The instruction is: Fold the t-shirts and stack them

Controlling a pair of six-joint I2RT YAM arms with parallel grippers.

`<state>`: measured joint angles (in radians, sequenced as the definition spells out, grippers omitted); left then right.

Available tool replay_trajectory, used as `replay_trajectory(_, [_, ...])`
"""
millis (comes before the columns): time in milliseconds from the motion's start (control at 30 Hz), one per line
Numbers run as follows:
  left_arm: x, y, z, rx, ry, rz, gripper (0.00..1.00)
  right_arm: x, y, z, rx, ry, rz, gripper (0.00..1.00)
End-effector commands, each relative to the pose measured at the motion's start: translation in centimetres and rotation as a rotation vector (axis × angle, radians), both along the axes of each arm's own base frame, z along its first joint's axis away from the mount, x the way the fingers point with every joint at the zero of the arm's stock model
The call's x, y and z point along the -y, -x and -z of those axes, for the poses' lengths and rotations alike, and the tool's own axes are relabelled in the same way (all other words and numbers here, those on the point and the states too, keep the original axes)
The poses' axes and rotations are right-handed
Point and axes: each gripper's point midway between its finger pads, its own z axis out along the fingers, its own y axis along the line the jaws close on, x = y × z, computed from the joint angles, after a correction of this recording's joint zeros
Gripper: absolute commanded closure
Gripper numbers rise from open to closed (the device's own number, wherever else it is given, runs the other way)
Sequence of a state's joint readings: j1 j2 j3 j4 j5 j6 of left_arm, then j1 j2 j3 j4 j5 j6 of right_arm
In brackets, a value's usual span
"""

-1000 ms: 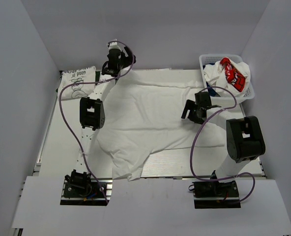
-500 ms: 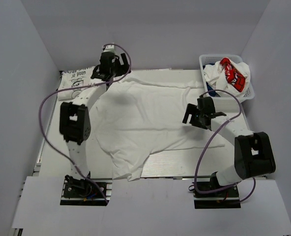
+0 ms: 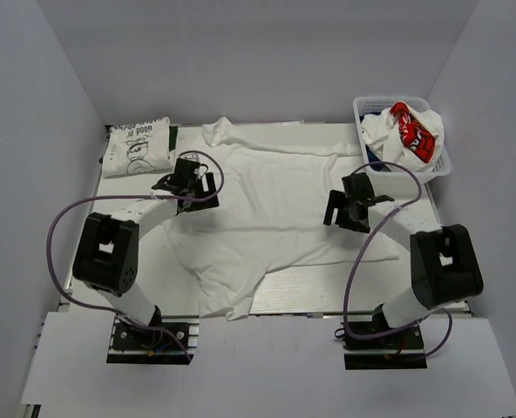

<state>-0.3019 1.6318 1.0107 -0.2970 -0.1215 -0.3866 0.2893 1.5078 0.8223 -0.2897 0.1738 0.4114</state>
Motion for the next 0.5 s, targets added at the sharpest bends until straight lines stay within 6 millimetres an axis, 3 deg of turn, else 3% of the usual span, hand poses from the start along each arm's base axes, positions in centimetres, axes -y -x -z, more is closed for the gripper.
replay_trajectory(0, [-0.4,-0.9,0.2,-0.005,-0.029,-0.031,0.00,-0.5,-2.7,-0.5,0.016,0.021,-0.010,0.11])
replay_trajectory(33, [-0.3,-1.2,0.7,-0.016,-0.026,-0.038,0.00,-0.8,-2.9,-0.2,0.005,0.012,-0.014,0.11])
replay_trajectory(67, [0.0,-1.5,1.1,-0.027,-0.022,-0.032,0.00,-0.8,-2.6,1.6,-0.047,0.023,-0.017,0.11])
replay_trajectory(100, [0.1,-1.9,2.4,-0.054,-0.031,-0.032,0.00,-1.0,-3.7,1.2,-0.033,0.022,-0.015,0.11])
replay_trajectory(167, [-0.5,-2.7,3.8,-0.088,-0.041,-0.051,0.00,-0.9,-3.6,3.1,-0.092,0.048,-0.014,0.11])
replay_trajectory(200, [-0.6,-3.1,4.5,-0.105,-0.056,-0.057,0.00,-1.1,-5.2,2.3,-0.066,0.043,-0.011,0.11])
replay_trajectory(233, [-0.5,-4.5,5.7,-0.123,-0.073,-0.065,0.00,-1.0,-5.0,3.5,-0.111,0.064,-0.015,0.11])
replay_trajectory(300, [-1.5,-5.4,7.2,-0.175,-0.153,-0.104,0.00,-1.3,-6.1,5.1,-0.148,0.082,-0.024,0.11])
replay_trajectory(333, [-1.2,-8.0,6.0,-0.137,-0.163,-0.120,0.00,-1.5,-7.2,4.6,-0.145,0.092,-0.041,0.11])
replay_trajectory(367, [-2.4,-8.5,8.4,-0.179,-0.217,-0.151,0.00,-1.7,-7.8,4.7,-0.146,0.098,-0.050,0.11])
replay_trajectory(400, [-2.4,-9.1,8.9,-0.190,-0.234,-0.158,0.00,-2.3,-9.9,4.9,-0.139,0.096,-0.055,0.11])
replay_trajectory(433, [-2.4,-12.1,7.4,-0.127,-0.218,-0.181,0.00,-2.3,-10.2,4.8,-0.153,0.105,-0.068,0.11])
replay_trajectory(467, [-2.6,-13.2,7.3,-0.120,-0.214,-0.191,0.00,-2.4,-10.7,4.8,-0.153,0.110,-0.069,0.11])
